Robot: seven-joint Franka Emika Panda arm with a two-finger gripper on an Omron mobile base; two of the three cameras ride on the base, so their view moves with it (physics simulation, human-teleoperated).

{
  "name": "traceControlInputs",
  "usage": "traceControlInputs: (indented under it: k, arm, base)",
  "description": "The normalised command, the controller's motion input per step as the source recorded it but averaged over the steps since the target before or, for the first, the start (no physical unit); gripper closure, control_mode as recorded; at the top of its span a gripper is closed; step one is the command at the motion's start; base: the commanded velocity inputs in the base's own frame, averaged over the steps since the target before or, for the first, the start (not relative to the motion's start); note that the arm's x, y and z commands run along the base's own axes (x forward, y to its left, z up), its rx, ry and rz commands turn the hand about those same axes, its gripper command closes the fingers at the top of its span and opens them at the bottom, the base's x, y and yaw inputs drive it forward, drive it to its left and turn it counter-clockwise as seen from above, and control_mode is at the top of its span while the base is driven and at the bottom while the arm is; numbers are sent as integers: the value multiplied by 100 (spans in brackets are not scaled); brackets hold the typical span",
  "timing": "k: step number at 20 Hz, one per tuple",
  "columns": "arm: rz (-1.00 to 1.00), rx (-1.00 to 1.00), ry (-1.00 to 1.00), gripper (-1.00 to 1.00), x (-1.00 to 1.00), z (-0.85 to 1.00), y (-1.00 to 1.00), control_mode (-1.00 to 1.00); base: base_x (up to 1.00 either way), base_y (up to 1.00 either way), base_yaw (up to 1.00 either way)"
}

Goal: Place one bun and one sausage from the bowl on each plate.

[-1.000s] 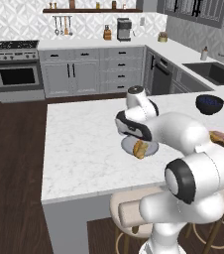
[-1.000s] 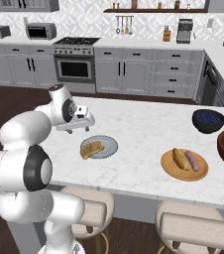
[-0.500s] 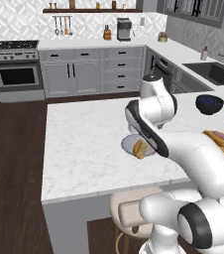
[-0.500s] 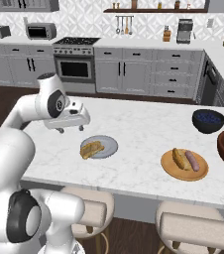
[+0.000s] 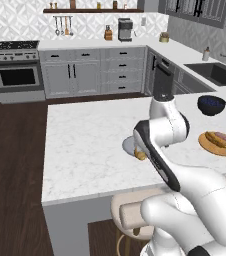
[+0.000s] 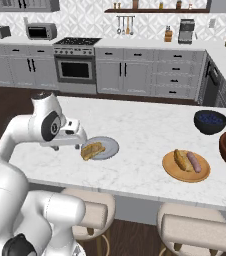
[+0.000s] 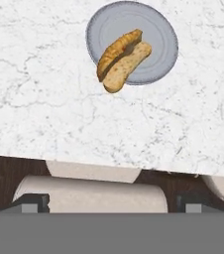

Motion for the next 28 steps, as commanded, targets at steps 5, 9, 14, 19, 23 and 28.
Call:
traceControlInputs:
  k: [5, 9, 14, 19, 23, 28]
  arm:
    - [0, 0, 0, -100, -3, 0, -7, -100]
    - [0, 0, 0, -100, 0, 0, 0, 100]
    - [0, 0, 0, -100, 0, 0, 0, 100]
    - [0, 0, 0, -100, 0, 0, 0, 100]
    - [0, 0, 0, -100, 0, 0, 0, 100]
    - [0, 0, 0, -100, 0, 0, 0, 100]
  base:
    - [0, 0, 0]
    - [-51, -83, 0]
    - [-13, -100, -1]
    - [21, -100, 0]
    - [5, -100, -2]
    - [49, -47, -10]
